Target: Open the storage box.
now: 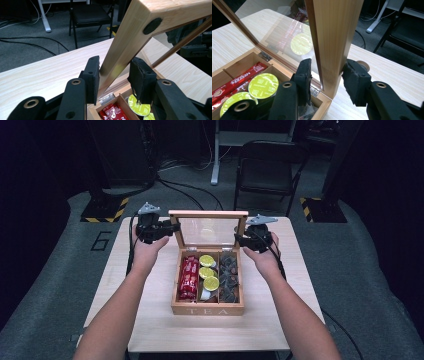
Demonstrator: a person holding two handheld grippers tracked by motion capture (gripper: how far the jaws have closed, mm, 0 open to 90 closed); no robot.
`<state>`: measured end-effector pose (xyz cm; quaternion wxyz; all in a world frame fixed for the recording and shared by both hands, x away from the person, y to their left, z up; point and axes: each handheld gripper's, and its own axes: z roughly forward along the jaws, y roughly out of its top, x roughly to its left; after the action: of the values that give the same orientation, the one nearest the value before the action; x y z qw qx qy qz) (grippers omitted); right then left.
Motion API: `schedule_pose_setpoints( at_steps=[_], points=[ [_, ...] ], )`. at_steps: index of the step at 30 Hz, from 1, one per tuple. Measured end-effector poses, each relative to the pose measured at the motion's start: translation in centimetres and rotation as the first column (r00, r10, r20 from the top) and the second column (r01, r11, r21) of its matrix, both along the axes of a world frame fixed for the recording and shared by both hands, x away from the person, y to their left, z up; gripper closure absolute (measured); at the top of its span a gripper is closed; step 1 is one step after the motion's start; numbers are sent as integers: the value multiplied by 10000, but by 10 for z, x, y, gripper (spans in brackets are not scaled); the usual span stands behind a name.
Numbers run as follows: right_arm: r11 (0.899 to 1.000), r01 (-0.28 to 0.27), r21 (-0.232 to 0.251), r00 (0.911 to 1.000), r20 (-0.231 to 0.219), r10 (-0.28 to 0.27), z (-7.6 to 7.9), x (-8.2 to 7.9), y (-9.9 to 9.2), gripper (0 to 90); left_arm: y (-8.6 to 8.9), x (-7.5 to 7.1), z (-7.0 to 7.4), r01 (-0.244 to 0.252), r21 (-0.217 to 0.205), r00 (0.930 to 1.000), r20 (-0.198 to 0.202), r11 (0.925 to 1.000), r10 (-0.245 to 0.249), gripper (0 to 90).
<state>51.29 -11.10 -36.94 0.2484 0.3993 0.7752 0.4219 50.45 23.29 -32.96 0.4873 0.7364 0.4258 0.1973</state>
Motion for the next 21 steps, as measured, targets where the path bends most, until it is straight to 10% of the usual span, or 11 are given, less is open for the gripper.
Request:
schedule_pose_setpoints(
  at_steps=[21],
  points=[
    [9999,141,83,9999,-9,-141,-11,8,-1,637,-2,4,0,-141,123,9999,42,9998,140,613]
  ],
)
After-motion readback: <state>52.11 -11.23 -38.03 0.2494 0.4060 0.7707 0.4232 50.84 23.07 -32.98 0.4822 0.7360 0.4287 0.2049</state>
